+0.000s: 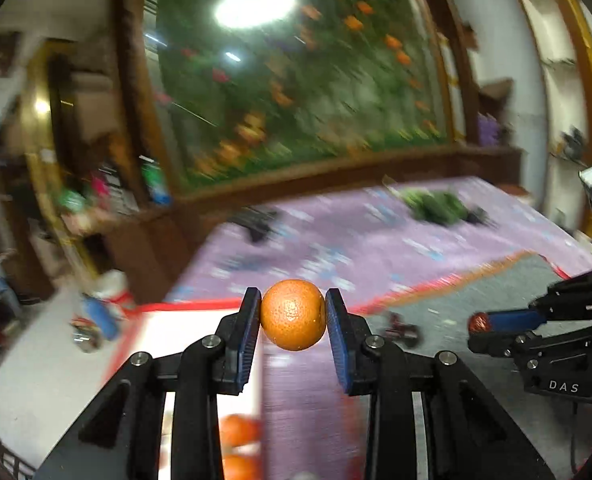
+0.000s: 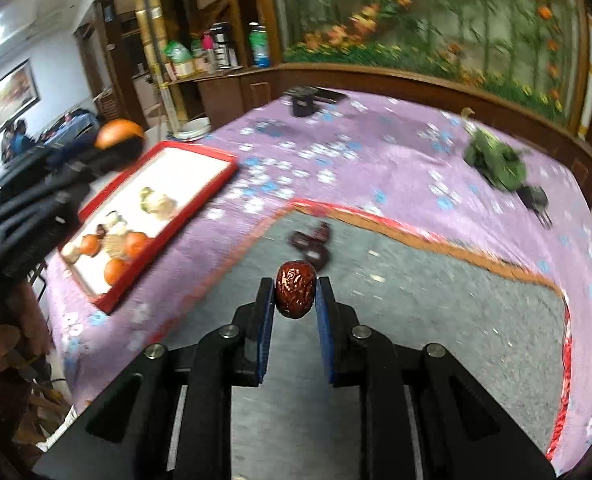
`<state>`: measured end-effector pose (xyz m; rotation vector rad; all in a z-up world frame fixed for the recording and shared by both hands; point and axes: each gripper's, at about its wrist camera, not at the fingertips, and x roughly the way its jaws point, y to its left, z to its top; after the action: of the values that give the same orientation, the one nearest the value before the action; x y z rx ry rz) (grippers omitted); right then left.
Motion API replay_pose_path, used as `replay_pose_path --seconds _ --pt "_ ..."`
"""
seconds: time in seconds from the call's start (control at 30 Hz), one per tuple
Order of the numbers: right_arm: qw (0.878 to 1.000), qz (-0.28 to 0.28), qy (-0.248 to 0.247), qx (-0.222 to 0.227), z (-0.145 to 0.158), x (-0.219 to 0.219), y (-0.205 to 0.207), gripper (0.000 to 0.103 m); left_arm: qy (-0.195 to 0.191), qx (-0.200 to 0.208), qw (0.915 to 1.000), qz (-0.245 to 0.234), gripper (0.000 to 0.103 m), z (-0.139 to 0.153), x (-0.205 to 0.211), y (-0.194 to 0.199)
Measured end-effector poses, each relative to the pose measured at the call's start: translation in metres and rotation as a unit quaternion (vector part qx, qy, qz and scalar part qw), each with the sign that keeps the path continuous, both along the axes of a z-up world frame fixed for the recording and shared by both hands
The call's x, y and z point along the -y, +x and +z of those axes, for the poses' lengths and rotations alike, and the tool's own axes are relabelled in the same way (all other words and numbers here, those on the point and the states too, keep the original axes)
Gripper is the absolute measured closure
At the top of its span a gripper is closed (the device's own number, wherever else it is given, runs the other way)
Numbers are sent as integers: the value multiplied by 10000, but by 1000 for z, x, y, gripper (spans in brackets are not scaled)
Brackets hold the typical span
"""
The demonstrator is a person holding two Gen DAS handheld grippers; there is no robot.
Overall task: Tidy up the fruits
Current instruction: 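Release the mandarin into the tray with the left gripper while the right gripper releases the date there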
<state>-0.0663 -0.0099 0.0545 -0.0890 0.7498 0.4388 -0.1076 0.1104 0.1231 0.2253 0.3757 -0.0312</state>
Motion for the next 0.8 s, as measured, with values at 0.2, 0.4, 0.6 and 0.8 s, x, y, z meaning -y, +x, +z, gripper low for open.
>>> replay_pose_path --seconds 0.2,0.4,0.6,0.8 --pt "9985 507 -150 154 10 -59 -5 80 -129 528 9962 675 71 12 -54 -22" --pt "9957 902 -177 93 8 -112 2 80 -377 379 9939 969 70 3 -91 -9" --pt "9919 1226 168 -296 -4 -154 25 80 -1221 -618 9783 1554 70 -27 -154 26" --pt "9863 1408 465 -727 -22 -191 51 80 -1807 -1348 9549 1933 70 -60 -188 36"
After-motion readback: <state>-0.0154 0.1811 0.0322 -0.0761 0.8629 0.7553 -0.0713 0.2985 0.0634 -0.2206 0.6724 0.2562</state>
